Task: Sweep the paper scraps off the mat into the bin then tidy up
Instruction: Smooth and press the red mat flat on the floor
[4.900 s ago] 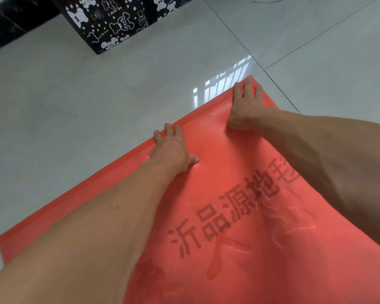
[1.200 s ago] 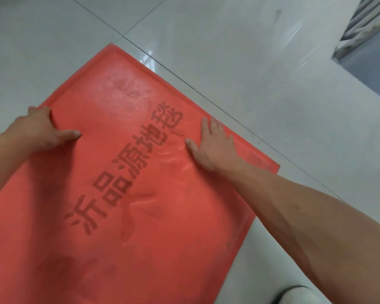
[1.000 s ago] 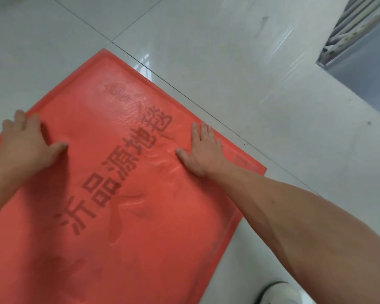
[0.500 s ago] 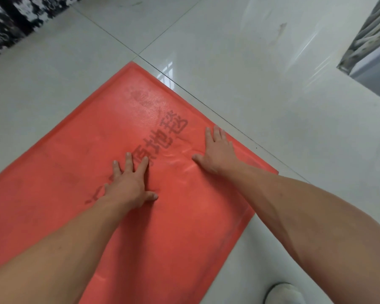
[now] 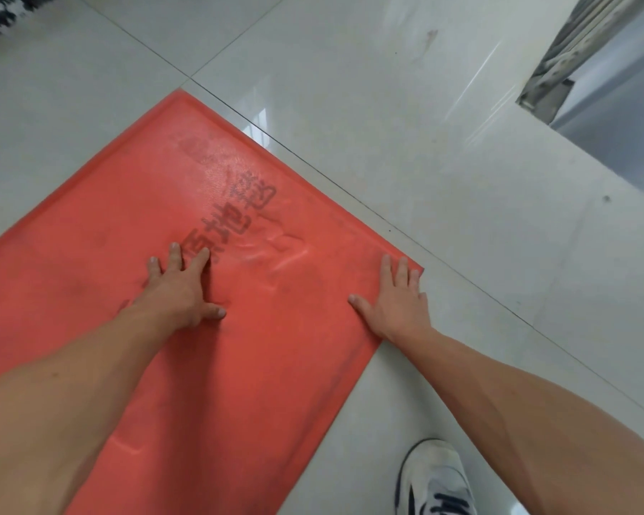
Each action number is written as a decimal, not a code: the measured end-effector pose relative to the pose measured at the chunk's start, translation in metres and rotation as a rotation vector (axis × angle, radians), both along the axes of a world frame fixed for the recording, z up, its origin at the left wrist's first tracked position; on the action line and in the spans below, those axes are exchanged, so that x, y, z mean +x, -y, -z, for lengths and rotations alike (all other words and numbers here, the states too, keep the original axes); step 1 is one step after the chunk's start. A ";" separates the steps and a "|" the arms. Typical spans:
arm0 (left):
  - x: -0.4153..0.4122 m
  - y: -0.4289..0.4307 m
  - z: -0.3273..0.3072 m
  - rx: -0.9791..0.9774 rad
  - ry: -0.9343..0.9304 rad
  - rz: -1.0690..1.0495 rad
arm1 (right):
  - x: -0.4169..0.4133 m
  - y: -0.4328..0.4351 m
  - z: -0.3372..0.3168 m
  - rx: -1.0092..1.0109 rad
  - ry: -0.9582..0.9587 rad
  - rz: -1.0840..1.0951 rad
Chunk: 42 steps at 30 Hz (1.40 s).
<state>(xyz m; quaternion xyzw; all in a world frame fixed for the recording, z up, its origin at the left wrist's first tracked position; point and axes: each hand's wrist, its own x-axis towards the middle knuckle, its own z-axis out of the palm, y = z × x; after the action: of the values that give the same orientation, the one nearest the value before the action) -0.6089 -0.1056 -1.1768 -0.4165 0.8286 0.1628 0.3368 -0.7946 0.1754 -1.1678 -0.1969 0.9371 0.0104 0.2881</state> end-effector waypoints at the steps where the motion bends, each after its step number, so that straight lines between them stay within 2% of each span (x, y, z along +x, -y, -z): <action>1: -0.001 -0.001 -0.001 0.004 0.010 -0.001 | -0.001 0.000 -0.001 0.002 0.013 0.007; 4: 0.003 -0.007 -0.005 -0.030 -0.007 -0.035 | -0.002 0.007 -0.001 -0.001 0.064 0.035; 8: 0.027 -0.054 -0.016 -0.139 -0.312 0.017 | -0.004 0.014 -0.004 0.076 0.066 0.027; 9: 0.034 -0.076 -0.019 -0.114 -0.332 0.046 | -0.005 0.018 -0.007 0.114 0.070 0.039; 12: 0.057 -0.140 -0.026 0.041 -0.199 0.040 | 0.004 0.037 -0.018 0.171 0.031 0.078; 14: 0.067 -0.162 -0.022 0.074 -0.126 0.040 | 0.025 0.057 -0.023 0.111 -0.004 -0.113; 17: 0.069 -0.162 -0.020 0.092 -0.123 0.017 | 0.071 0.094 -0.024 0.011 0.082 -0.446; 20: 0.067 -0.165 -0.017 0.105 -0.152 -0.008 | 0.116 0.129 -0.018 -0.043 0.162 -0.615; 23: 0.075 -0.165 -0.012 0.111 -0.241 -0.045 | 0.125 0.158 -0.011 0.007 0.270 -0.539; 25: 0.092 -0.166 -0.012 0.069 -0.268 -0.095 | 0.119 0.165 -0.008 0.110 0.289 -0.603; 28: 0.136 -0.172 -0.016 -0.019 -0.145 -0.314 | 0.113 0.165 -0.008 0.178 0.263 -0.720; 31: 0.172 -0.179 -0.023 0.007 -0.025 -0.562 | 0.116 0.162 -0.011 0.224 0.218 -0.735; 42: 0.182 -0.172 -0.027 0.145 -0.082 -0.650 | 0.125 0.164 -0.014 0.244 0.153 -0.719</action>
<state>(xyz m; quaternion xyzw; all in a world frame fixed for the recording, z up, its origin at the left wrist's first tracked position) -0.4273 0.0668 -1.1494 -0.6269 0.6516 0.3368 0.2625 -0.6695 0.0118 -1.1535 -0.4771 0.7760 0.2075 0.3567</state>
